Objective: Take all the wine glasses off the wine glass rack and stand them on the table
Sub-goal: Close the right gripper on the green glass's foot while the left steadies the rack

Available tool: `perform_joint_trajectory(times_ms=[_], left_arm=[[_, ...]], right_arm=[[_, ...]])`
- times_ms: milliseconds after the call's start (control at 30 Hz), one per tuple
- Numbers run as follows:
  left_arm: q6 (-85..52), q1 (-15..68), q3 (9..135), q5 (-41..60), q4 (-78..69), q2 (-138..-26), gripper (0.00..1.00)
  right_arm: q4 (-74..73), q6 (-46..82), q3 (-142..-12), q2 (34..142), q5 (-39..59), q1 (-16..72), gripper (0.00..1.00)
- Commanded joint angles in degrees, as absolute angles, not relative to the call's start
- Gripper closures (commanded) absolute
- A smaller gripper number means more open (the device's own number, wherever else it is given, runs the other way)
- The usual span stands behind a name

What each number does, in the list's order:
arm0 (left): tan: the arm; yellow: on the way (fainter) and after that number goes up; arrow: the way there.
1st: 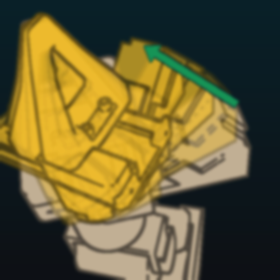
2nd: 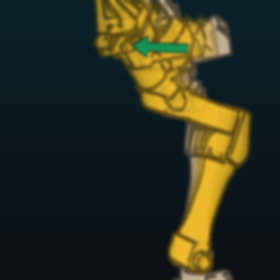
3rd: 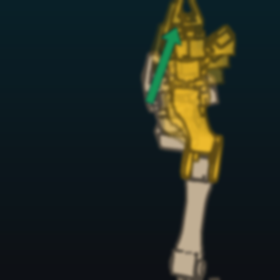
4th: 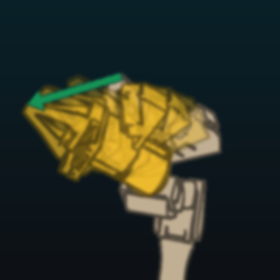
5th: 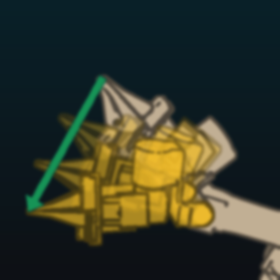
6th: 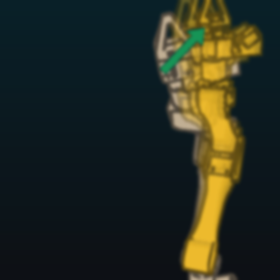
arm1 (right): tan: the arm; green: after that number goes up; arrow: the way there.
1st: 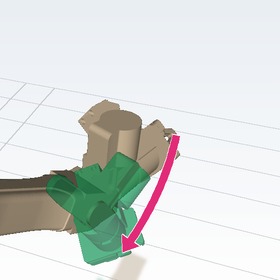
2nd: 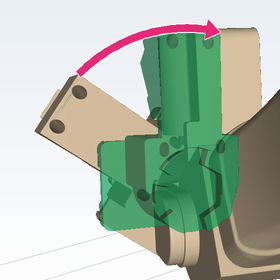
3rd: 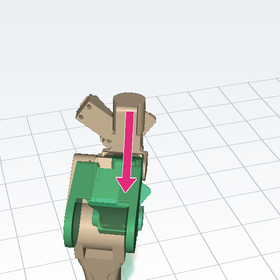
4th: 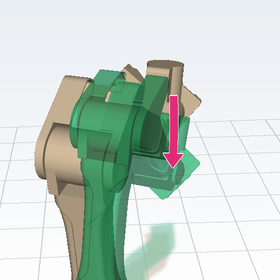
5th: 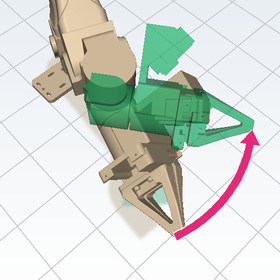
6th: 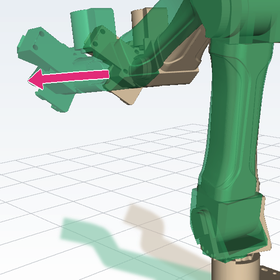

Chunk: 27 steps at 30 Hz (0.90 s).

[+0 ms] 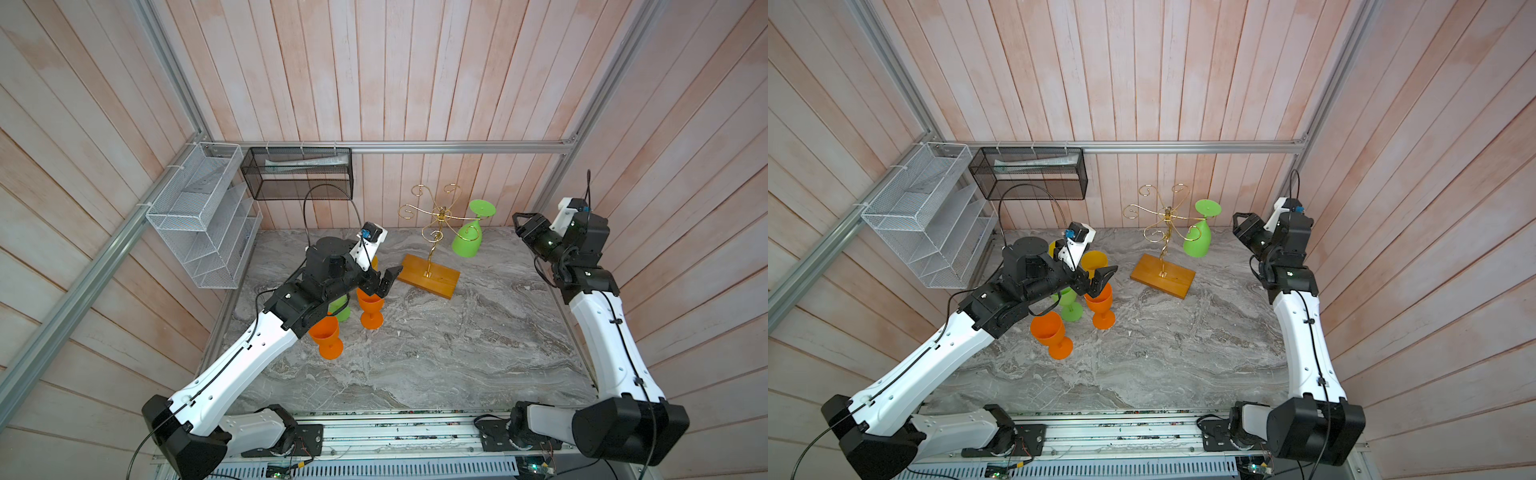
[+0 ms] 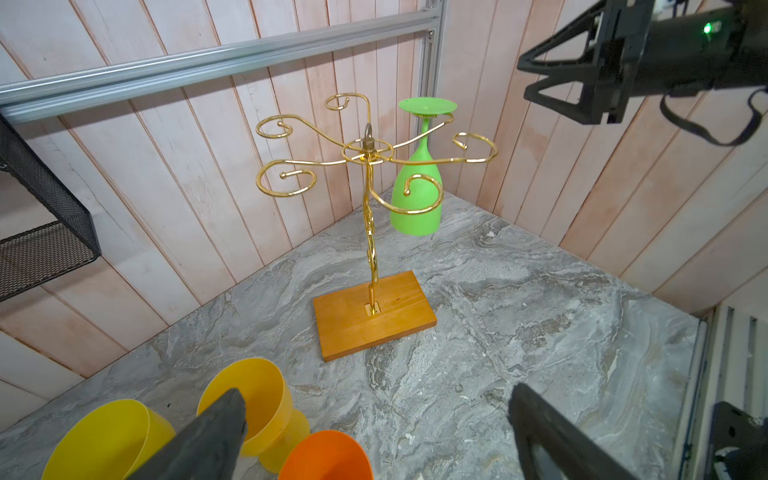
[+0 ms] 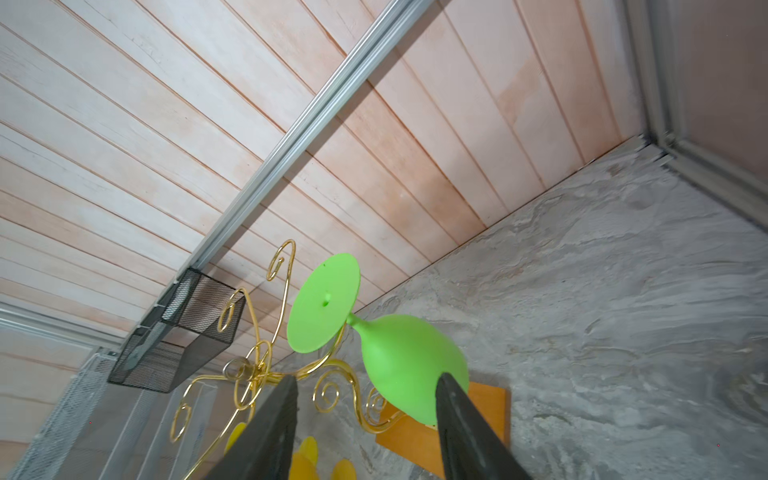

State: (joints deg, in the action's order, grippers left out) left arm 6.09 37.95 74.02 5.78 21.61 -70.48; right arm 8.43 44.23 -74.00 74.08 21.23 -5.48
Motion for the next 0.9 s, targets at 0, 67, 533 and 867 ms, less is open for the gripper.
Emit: perform_joint_trajectory(times_ms=[0, 67, 533, 867], left_arm=[[10.49, 38.45, 70.86, 7.12, 18.14, -68.5, 0.0], [10.97, 38.61, 68.75, 7.21, 16.77, -67.52, 0.0], [12.43, 39.11, 62.57, 6.24, 12.05, -64.69, 0.0], [12.13, 39.11, 62.57, 5.8, 11.57, -64.69, 0.0]], right_arm=[[0.61, 50.64, -72.96, 75.59, 28.99, -6.41, 0.46], [-0.8, 52.56, -72.79, 76.84, 29.87, -6.97, 0.46], [-13.14, 62.48, -75.57, 87.4, 35.95, -7.58, 0.48], [-17.33, 64.6, -77.15, 90.48, 37.91, -7.63, 0.54]])
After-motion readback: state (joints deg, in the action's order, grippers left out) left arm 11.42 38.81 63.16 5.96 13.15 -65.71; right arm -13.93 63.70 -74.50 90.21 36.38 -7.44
